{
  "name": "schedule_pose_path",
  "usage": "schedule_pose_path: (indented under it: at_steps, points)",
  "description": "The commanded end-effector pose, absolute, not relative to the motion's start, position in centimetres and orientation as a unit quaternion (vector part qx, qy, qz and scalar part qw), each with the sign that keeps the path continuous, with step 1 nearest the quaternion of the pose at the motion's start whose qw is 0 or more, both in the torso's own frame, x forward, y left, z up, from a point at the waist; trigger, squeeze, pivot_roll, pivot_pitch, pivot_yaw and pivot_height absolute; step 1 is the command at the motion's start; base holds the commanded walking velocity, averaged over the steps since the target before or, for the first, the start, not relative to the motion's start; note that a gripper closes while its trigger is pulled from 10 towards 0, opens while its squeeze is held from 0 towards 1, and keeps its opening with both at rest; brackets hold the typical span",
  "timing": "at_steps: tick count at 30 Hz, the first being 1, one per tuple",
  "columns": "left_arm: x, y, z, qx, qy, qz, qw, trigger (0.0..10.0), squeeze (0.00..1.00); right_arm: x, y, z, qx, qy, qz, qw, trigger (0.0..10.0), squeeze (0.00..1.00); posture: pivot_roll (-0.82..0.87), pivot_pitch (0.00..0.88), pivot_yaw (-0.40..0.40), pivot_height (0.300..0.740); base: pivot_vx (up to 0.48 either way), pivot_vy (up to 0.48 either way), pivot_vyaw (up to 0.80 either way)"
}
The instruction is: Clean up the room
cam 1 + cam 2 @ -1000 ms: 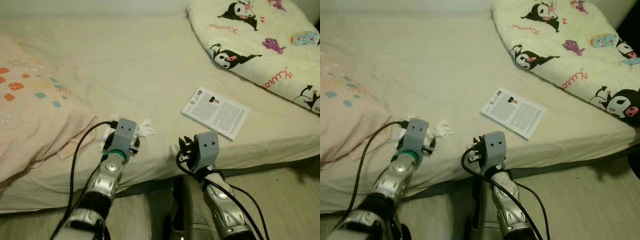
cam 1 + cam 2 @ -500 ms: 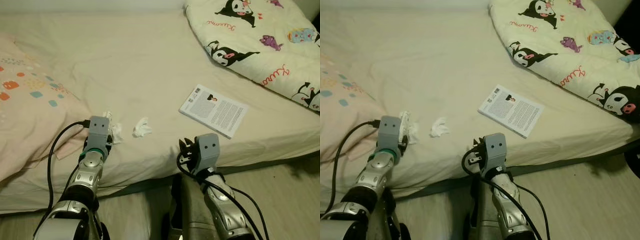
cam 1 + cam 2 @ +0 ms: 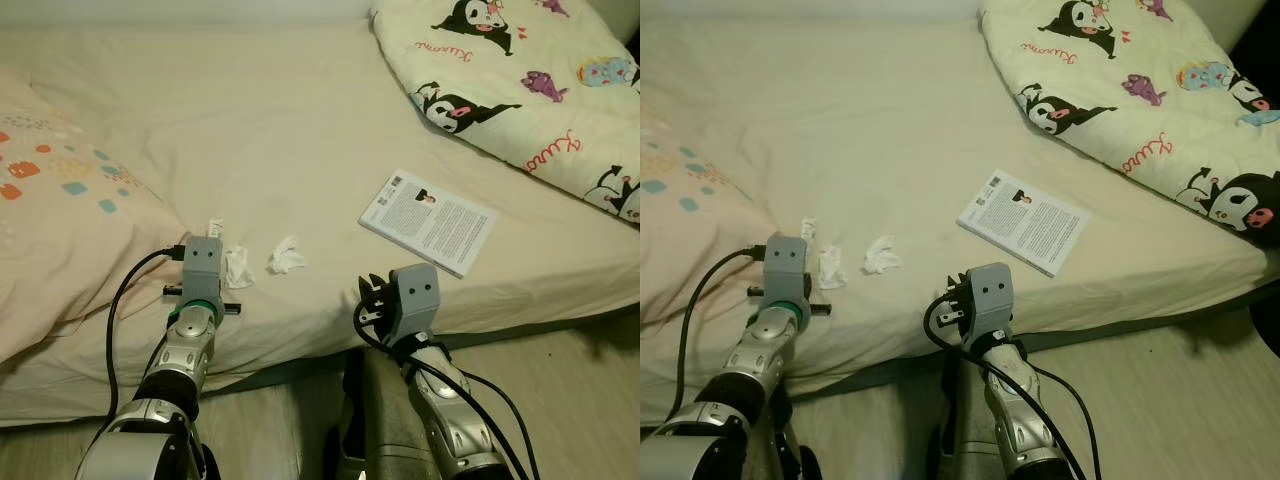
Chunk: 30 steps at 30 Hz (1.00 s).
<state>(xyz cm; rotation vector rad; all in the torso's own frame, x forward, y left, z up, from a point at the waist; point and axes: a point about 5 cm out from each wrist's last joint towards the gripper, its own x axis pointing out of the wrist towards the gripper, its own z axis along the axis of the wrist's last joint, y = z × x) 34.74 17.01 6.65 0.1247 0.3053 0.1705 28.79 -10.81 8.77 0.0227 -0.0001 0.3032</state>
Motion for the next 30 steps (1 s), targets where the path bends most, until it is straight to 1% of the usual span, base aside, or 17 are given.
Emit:
schedule_pose_path:
  at_steps: [1,2,4,5,6,7,9,11,13,14,16,19,21,23,24,30]
  points:
    - [34.5,16.8,6.3,0.054,0.154,0.081,0.983,0.0,0.0,28.6,-11.2,8.6,0.011,0.006,0.143,0.99,10.0,0.0,-0.07,0.161,-0.055,0.515,0.0,0.0,0.0]
    - [34.5,16.8,6.3,0.054,0.154,0.081,0.983,0.0,0.0,28.6,-11.2,8.6,0.011,0.006,0.143,0.99,10.0,0.0,-0.07,0.161,-0.055,0.515,0.0,0.0,0.0]
    - [34.9,16.9,9.8,0.038,0.059,0.051,0.996,0.0,0.0,28.7,-11.4,8.9,0.011,-0.001,0.138,0.99,10.0,0.0,-0.07,0.151,-0.045,0.515,0.0,0.0,0.0]
    - [34.9,16.9,9.8,0.038,0.059,0.051,0.996,0.0,0.0,28.7,-11.4,8.9,0.011,-0.001,0.138,0.99,10.0,0.0,-0.07,0.151,-0.045,0.515,0.0,0.0,0.0]
    - [34.6,17.0,11.5,0.039,0.017,0.033,0.999,10.0,0.0,28.7,-11.5,9.2,0.011,-0.007,0.135,0.991,10.0,0.0,-0.06,0.15,-0.044,0.515,0.0,0.0,0.0]
    - [34.6,17.0,11.5,0.039,0.017,0.033,0.999,10.0,0.0,28.7,-11.5,9.2,0.011,-0.007,0.135,0.991,10.0,0.0,-0.06,0.15,-0.044,0.515,0.0,0.0,0.0]
    - [31.9,17.6,15.1,0.042,-0.053,-0.001,0.998,10.0,0.0,28.7,-11.8,10.1,0.02,-0.028,0.132,0.991,10.0,0.0,-0.04,0.142,-0.044,0.515,0.0,0.0,0.0]
    - [31.9,17.6,15.1,0.042,-0.053,-0.001,0.998,10.0,0.0,28.7,-11.8,10.1,0.02,-0.028,0.132,0.991,10.0,0.0,-0.04,0.142,-0.044,0.515,0.0,0.0,0.0]
    - [29.2,17.7,16.8,0.035,-0.075,-0.013,0.997,10.0,0.0,28.8,-12.1,10.6,0.023,-0.044,0.131,0.99,10.0,0.0,-0.02,0.137,-0.05,0.519,0.0,0.0,-0.44]
    - [29.2,17.7,16.8,0.035,-0.075,-0.013,0.997,10.0,0.0,28.8,-12.1,10.6,0.023,-0.044,0.131,0.99,10.0,0.0,-0.02,0.137,-0.05,0.519,0.0,0.0,-0.41]
    - [28.2,17.6,17.3,0.029,-0.077,-0.011,0.997,10.0,0.0,28.9,-12.3,10.7,0.024,-0.049,0.125,0.991,10.0,0.01,-0.02,0.136,-0.052,0.528,0.0,0.0,-0.21]
    - [28.0,17.5,17.4,0.026,-0.079,-0.009,0.997,10.0,0.0,29.0,-12.4,10.8,0.023,-0.05,0.122,0.991,10.0,0.01,-0.01,0.133,-0.056,0.533,0.0,0.0,0.0]
    - [27.1,17.2,17.6,0.017,-0.074,-0.002,0.997,10.0,0.0,29.2,-12.3,11.0,0.019,-0.053,0.126,0.99,10.0,0.0,0.0,0.126,-0.063,0.542,0.0,0.0,0.0]
    - [27.1,17.2,17.6,0.017,-0.074,-0.002,0.997,10.0,0.0,29.2,-12.3,11.0,0.019,-0.053,0.126,0.99,10.0,0.0,0.0,0.126,-0.063,0.542,0.0,0.0,0.0]
    - [26.5,17.3,17.9,0.012,-0.064,0.004,0.998,10.0,0.0,29.2,-12.3,11.1,0.019,-0.054,0.128,0.99,10.0,0.0,0.0,0.123,-0.062,0.551,0.0,0.0,0.0]
    - [26.6,17.7,18.4,0.012,-0.056,0.012,0.998,10.0,0.0,29.1,-12.3,11.2,0.021,-0.055,0.125,0.99,10.0,0.0,-0.01,0.122,-0.055,0.574,0.0,0.0,0.0]
